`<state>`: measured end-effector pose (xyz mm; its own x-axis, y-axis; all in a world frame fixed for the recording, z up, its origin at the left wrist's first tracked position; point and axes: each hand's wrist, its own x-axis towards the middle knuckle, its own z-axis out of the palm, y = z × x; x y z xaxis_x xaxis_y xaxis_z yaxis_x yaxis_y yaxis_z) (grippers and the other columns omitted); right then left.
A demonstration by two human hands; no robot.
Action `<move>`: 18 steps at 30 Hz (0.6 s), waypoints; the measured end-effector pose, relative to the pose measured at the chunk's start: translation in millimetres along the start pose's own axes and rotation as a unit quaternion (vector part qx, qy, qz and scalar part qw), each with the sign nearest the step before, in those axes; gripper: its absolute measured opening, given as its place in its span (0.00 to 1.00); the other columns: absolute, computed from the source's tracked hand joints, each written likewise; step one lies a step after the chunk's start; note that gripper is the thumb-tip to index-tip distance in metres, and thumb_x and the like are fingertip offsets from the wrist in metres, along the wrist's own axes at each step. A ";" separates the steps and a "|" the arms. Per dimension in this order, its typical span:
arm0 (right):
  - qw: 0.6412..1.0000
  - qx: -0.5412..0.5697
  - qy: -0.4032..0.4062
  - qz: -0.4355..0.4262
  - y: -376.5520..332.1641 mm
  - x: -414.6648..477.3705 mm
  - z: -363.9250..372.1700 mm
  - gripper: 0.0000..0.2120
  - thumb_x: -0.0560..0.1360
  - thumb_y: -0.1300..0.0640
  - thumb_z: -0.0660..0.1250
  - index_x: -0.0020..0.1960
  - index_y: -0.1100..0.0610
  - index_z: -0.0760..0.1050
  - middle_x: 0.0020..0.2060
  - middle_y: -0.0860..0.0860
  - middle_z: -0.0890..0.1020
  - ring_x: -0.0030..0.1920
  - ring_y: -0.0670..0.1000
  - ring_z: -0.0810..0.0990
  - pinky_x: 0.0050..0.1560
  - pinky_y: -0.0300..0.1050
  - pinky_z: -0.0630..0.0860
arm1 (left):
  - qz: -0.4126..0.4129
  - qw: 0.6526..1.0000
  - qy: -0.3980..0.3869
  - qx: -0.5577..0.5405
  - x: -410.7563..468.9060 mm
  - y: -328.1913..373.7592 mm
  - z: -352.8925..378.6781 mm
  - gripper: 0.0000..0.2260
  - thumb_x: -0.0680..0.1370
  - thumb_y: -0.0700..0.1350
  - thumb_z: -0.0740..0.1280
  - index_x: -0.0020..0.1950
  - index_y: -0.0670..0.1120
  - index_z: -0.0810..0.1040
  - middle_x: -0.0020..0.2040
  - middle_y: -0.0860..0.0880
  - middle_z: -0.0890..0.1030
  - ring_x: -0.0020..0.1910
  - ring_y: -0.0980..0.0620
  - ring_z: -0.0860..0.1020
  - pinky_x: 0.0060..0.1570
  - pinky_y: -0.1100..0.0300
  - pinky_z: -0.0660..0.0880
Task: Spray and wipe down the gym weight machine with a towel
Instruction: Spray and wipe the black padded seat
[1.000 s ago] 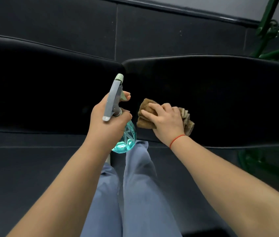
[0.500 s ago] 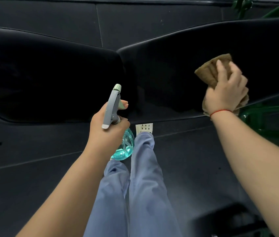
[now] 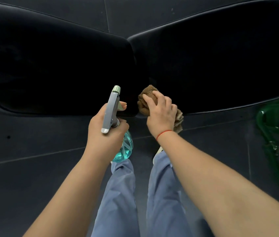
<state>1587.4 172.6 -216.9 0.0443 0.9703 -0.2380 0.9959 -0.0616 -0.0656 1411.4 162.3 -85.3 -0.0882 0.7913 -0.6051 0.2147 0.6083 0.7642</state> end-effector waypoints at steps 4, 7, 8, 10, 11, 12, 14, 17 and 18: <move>0.998 -0.002 0.066 -0.019 34.4 22.6 -30.7 0.33 0.63 0.66 0.70 0.66 0.46 0.78 0.65 0.54 0.77 0.58 0.61 0.74 0.51 0.54 0.69 | -0.004 1.000 0.016 -0.017 -4.2 -2.4 -3.1 0.17 0.77 0.33 0.68 0.59 0.52 0.80 0.38 0.52 0.76 0.37 0.53 0.73 0.39 0.63 0.72; 0.993 -0.001 0.108 0.040 58.7 61.6 -64.3 0.32 0.67 0.64 0.68 0.69 0.45 0.76 0.69 0.53 0.74 0.62 0.62 0.72 0.55 0.53 0.69 | 0.002 0.999 0.031 -0.024 -6.2 -5.8 0.1 0.18 0.76 0.32 0.68 0.57 0.54 0.80 0.37 0.42 0.75 0.34 0.49 0.71 0.35 0.67 0.71; 0.992 -0.004 0.117 0.053 63.4 78.3 -73.7 0.31 0.69 0.63 0.67 0.71 0.45 0.74 0.71 0.53 0.72 0.65 0.61 0.71 0.58 0.53 0.69 | -0.001 0.999 0.036 -0.028 -7.2 -7.2 1.8 0.18 0.76 0.32 0.67 0.57 0.54 0.80 0.38 0.41 0.76 0.33 0.51 0.71 0.34 0.68 0.71; 0.989 -0.002 0.127 0.074 66.5 112.4 -84.8 0.30 0.74 0.60 0.65 0.75 0.46 0.69 0.75 0.52 0.68 0.70 0.60 0.68 0.63 0.53 0.68 | -0.010 0.999 0.039 -0.037 -9.6 -10.4 6.4 0.18 0.76 0.32 0.67 0.57 0.54 0.80 0.36 0.46 0.76 0.32 0.57 0.71 0.32 0.70 0.70; 0.989 0.001 0.123 0.081 63.3 126.6 -85.1 0.30 0.75 0.58 0.65 0.76 0.46 0.67 0.77 0.52 0.65 0.71 0.59 0.67 0.65 0.53 0.67 | -0.015 0.998 0.040 -0.042 -10.8 -12.8 9.7 0.18 0.76 0.32 0.67 0.58 0.54 0.80 0.37 0.49 0.77 0.33 0.57 0.72 0.33 0.71 0.71; 0.990 -0.002 0.115 0.081 57.3 136.9 -82.9 0.31 0.76 0.57 0.65 0.77 0.47 0.65 0.78 0.52 0.64 0.72 0.59 0.66 0.65 0.54 0.67 | -0.019 0.998 0.040 -0.044 -11.7 -14.9 12.4 0.18 0.76 0.32 0.68 0.58 0.54 0.80 0.39 0.49 0.79 0.35 0.56 0.74 0.34 0.71 0.72; 0.994 -0.029 0.094 0.042 42.1 146.0 -69.0 0.32 0.75 0.57 0.65 0.78 0.47 0.63 0.78 0.53 0.63 0.72 0.59 0.66 0.64 0.54 0.67 | -0.029 0.998 0.044 -0.044 -14.0 -20.0 20.0 0.18 0.76 0.33 0.68 0.57 0.55 0.80 0.43 0.45 0.81 0.39 0.51 0.76 0.35 0.69 0.73; 0.994 -0.074 0.035 -0.075 27.9 145.9 -56.6 0.32 0.72 0.59 0.66 0.74 0.44 0.67 0.76 0.51 0.66 0.68 0.60 0.68 0.62 0.55 0.65 | -0.034 0.997 0.041 -0.047 -16.0 -22.4 31.3 0.18 0.76 0.33 0.68 0.56 0.55 0.80 0.45 0.37 0.79 0.38 0.47 0.74 0.37 0.63 0.73; 0.990 -0.084 0.015 -0.113 26.6 145.0 -55.3 0.30 0.72 0.59 0.66 0.72 0.44 0.70 0.75 0.50 0.67 0.68 0.60 0.69 0.62 0.55 0.65 | -0.036 0.997 0.040 -0.048 -17.1 -22.1 35.1 0.18 0.76 0.33 0.68 0.56 0.55 0.80 0.46 0.37 0.79 0.39 0.43 0.75 0.37 0.62 0.74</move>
<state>1624.7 324.6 -199.6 -0.1815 0.9615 -0.2062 0.9796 0.1953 0.0484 1442.3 133.1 -99.7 -0.1786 0.7454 -0.6423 0.1111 0.6639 0.7395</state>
